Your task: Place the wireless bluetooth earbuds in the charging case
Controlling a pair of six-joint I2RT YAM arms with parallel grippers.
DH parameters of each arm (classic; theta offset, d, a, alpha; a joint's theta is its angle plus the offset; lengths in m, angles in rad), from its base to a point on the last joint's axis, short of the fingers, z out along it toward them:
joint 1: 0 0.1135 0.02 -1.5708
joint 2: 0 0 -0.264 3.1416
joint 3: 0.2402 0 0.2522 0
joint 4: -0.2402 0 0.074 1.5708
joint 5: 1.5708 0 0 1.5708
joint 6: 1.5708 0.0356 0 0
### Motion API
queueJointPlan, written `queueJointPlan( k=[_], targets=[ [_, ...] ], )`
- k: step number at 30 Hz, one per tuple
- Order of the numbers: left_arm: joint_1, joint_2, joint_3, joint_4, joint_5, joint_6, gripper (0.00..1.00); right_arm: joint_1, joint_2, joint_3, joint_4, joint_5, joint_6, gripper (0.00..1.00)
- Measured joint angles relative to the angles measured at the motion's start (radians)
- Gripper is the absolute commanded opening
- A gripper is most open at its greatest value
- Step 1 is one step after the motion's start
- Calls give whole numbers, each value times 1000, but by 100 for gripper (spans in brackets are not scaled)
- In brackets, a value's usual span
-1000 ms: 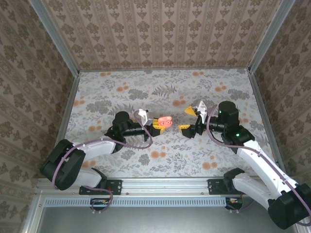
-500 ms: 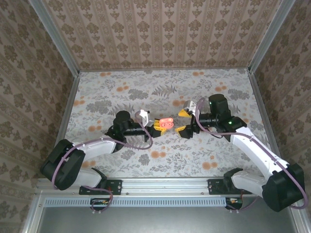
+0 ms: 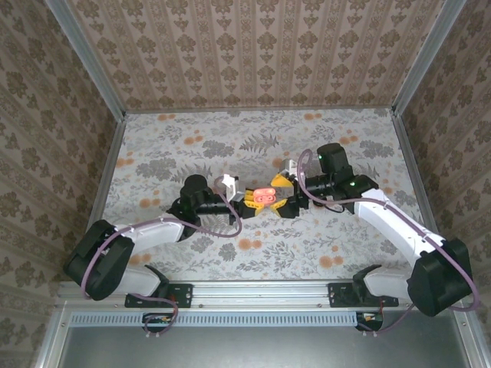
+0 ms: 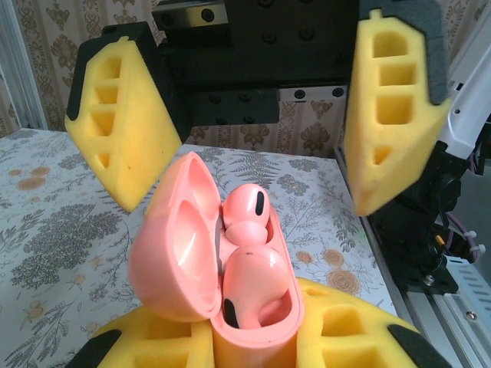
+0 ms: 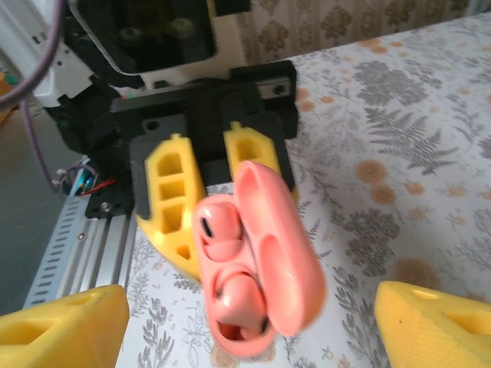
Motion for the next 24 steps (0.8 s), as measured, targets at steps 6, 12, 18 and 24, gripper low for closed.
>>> queueJointPlan(
  k=[6, 12, 18, 24],
  targets=[
    [-1, 0, 0, 0, 3, 3, 12, 18, 9, 11, -35, -42, -76, 73],
    [-7, 0, 0, -11, 7, 10, 12, 15, -9, 11, -66, -48, -137, 70],
    [-6, 0, 0, -16, -10, 10, 12, 8, -117, -8, -97, -66, -159, 68],
    [-6, 0, 0, -16, -12, 10, 12, -66, -219, -74, -58, -67, -133, 69]
  ],
)
